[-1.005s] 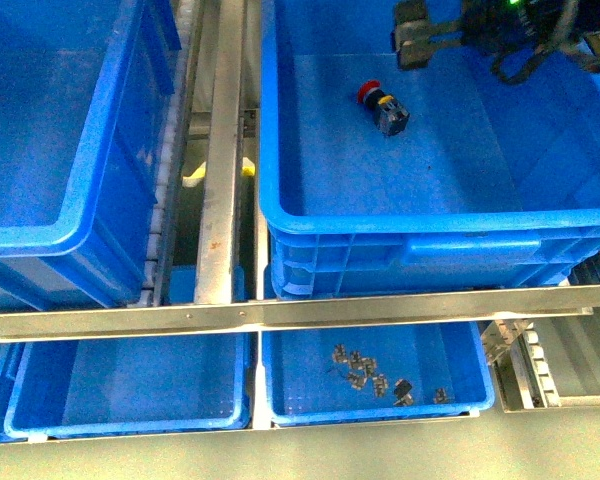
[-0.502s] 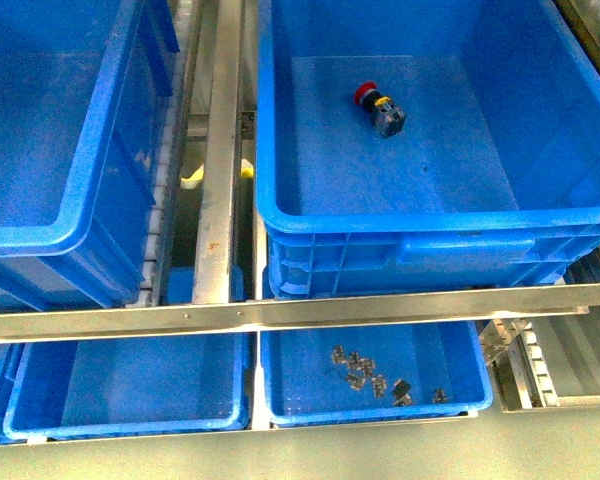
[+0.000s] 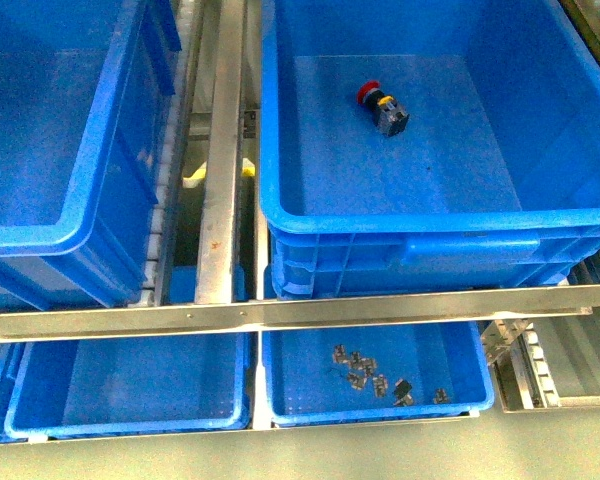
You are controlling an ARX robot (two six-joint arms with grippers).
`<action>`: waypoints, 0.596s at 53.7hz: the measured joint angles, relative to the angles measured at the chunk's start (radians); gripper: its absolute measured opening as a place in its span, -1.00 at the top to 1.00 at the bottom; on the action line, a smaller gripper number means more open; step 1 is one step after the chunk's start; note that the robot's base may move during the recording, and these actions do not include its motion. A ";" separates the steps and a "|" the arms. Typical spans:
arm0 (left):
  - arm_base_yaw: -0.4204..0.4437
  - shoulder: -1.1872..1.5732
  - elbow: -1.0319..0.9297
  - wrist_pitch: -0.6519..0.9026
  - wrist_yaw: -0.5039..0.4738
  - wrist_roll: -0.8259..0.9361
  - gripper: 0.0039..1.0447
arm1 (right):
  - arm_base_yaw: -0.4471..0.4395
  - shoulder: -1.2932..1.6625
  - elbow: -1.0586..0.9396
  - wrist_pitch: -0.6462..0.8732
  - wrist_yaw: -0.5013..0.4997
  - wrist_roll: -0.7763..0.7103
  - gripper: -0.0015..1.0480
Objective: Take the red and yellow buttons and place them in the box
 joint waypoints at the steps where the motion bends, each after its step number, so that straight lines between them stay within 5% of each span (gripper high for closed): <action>1: 0.000 0.000 0.000 0.000 0.000 0.000 -0.85 | 0.000 -0.022 -0.008 -0.011 -0.002 -0.001 0.93; 32: 0.000 0.000 0.000 0.000 0.000 0.000 -0.85 | -0.001 -0.418 -0.101 -0.292 -0.005 -0.002 0.93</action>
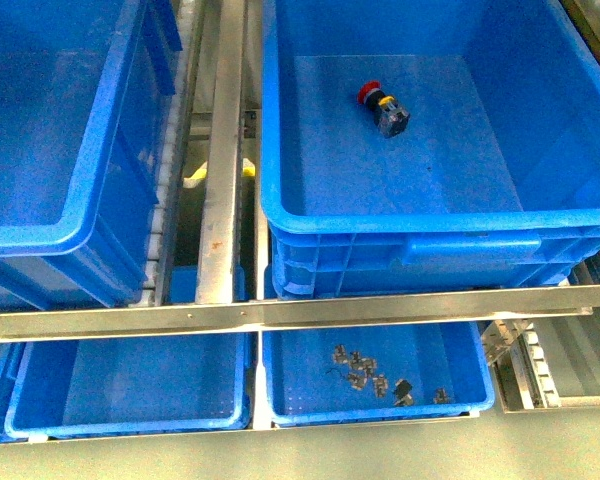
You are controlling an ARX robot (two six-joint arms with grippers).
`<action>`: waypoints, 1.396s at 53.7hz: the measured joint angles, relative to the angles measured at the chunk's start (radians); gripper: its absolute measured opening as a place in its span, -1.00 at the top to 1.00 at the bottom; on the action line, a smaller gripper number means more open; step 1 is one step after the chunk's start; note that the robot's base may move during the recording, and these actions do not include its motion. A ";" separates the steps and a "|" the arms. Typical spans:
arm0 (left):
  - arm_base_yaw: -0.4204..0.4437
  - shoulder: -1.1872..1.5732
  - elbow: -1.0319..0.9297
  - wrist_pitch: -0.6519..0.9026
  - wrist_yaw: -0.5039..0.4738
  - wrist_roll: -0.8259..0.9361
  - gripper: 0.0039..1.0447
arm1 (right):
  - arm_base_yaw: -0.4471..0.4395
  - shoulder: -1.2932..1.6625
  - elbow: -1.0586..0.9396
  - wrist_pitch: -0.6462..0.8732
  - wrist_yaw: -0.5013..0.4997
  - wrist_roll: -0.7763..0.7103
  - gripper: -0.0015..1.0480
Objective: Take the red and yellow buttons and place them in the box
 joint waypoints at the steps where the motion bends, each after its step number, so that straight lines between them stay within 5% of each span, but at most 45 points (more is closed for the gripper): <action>1: 0.000 0.000 0.000 0.000 0.000 0.000 -0.85 | 0.000 -0.013 0.000 -0.012 0.000 0.000 0.93; 47: 0.000 0.000 0.000 0.000 0.000 0.000 -0.85 | 0.000 -0.394 0.000 -0.382 0.000 0.000 0.93; 52: 0.000 0.000 0.000 0.000 0.000 0.000 -0.85 | 0.000 -0.526 0.000 -0.545 0.000 0.000 0.93; 70: 0.000 0.000 0.000 0.000 0.000 0.000 -0.85 | 0.000 -0.566 0.000 -0.558 0.001 0.000 0.93; 75: 0.000 0.000 0.000 0.000 0.000 0.000 -0.85 | 0.000 -0.566 0.000 -0.558 0.001 -0.002 0.59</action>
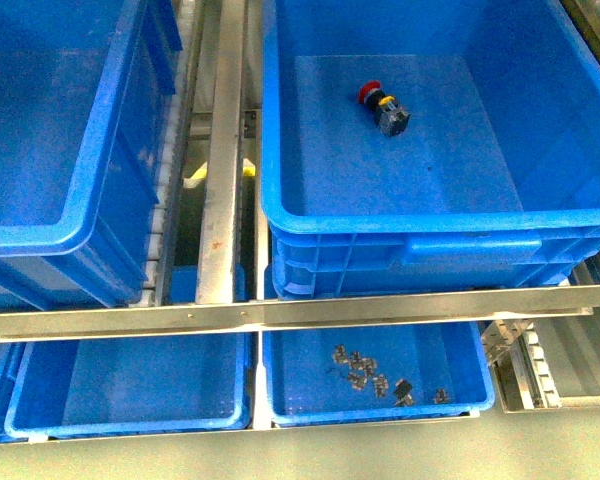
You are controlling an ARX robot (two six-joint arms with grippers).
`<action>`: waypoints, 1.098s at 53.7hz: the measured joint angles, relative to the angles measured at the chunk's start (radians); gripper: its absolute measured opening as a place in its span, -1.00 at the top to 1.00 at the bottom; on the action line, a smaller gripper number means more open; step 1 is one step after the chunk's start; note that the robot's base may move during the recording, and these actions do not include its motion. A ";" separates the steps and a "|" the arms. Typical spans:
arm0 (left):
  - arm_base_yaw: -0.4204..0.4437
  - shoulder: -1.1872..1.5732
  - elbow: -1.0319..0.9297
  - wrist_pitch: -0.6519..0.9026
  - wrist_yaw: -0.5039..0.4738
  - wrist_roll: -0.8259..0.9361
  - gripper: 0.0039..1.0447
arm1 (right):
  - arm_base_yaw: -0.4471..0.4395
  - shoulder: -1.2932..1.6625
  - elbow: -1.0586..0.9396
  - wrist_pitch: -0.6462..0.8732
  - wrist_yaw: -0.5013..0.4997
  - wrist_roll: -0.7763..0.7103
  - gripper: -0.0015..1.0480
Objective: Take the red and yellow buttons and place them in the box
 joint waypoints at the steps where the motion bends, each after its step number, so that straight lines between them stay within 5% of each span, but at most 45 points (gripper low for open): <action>1: 0.000 0.000 0.000 0.000 0.000 0.000 -0.85 | 0.000 0.000 0.000 0.000 0.000 0.000 0.52; 22: 0.000 0.000 0.000 0.000 0.004 0.000 -0.85 | 0.000 0.000 0.000 0.000 0.003 0.000 -0.90; 59: 0.000 0.000 0.000 0.000 0.000 0.000 -0.85 | 0.000 0.000 0.000 -0.003 -0.002 0.000 -0.87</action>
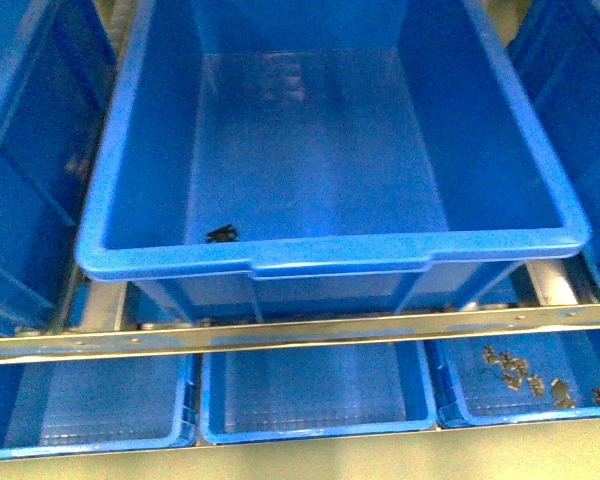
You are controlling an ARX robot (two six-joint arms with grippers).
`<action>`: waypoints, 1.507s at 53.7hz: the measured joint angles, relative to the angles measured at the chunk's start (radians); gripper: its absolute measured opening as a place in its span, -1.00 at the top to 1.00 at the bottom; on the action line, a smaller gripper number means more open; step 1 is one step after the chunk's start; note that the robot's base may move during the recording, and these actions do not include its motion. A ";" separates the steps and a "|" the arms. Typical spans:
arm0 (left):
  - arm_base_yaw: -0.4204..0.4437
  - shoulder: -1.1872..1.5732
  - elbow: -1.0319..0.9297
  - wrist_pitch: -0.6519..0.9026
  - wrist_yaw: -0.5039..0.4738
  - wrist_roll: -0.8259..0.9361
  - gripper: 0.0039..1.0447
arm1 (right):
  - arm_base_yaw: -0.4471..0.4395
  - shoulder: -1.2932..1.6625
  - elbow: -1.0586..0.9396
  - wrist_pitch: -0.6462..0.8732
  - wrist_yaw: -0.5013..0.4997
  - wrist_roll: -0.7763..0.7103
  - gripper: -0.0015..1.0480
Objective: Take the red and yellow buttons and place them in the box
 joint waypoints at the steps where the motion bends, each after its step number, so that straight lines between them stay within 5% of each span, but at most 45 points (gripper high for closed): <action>1: 0.000 0.000 0.000 0.000 0.000 0.000 -0.85 | 0.000 0.000 0.000 0.000 0.001 0.000 -0.87; 22: 0.000 0.003 0.001 -0.003 -0.002 -0.001 -0.85 | -0.001 0.000 0.000 0.000 -0.003 0.000 -0.87; 26: 0.073 0.285 0.179 -0.365 0.080 -0.190 -0.85 | -0.002 0.000 0.000 0.000 -0.001 0.000 -0.87; 28: 0.094 0.380 0.221 -0.401 0.080 -0.241 -0.85 | -0.002 -0.001 0.000 0.000 -0.002 0.000 -0.87; 54: 0.179 1.292 0.636 0.048 0.072 -0.365 -0.85 | -0.002 0.000 0.000 0.000 0.000 0.000 -0.87; 81: 0.212 1.978 1.056 0.075 -0.038 -0.352 -0.85 | -0.002 0.000 0.000 0.000 0.000 0.000 -0.87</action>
